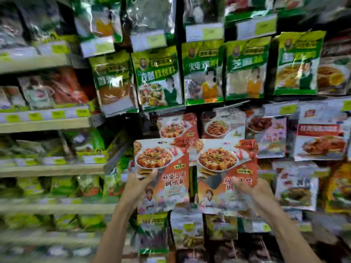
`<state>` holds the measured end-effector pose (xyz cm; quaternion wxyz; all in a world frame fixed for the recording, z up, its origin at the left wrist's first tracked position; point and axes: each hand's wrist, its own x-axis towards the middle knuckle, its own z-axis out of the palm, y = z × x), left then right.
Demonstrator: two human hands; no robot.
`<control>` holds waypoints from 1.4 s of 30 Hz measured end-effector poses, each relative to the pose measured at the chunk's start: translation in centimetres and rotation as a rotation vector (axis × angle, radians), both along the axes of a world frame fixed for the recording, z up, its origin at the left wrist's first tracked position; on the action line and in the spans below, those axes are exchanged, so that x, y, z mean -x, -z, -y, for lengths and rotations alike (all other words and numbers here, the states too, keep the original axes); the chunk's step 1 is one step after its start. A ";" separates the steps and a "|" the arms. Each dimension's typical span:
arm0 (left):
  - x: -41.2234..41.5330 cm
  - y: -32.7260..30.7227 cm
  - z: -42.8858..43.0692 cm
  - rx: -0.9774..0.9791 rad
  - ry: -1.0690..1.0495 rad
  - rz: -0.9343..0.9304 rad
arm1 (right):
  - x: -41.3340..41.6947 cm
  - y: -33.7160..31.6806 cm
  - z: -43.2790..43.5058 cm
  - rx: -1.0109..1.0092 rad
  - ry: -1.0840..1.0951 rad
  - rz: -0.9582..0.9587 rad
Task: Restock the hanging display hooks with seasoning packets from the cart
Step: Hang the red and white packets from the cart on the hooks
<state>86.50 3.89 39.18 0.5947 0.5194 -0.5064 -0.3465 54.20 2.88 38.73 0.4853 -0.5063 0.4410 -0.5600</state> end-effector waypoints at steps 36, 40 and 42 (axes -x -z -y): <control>2.7 -2.0 15.2 -0.117 -0.014 -0.077 | -5.4 -2.1 8.7 -0.007 -0.124 0.018; 0.8 -2.8 12.5 -0.039 -0.155 0.416 | -7.0 -2.1 9.3 -0.032 -0.170 0.022; -0.8 -4.4 10.5 0.006 -0.331 0.599 | -7.9 -2.1 9.8 -0.060 -0.185 0.019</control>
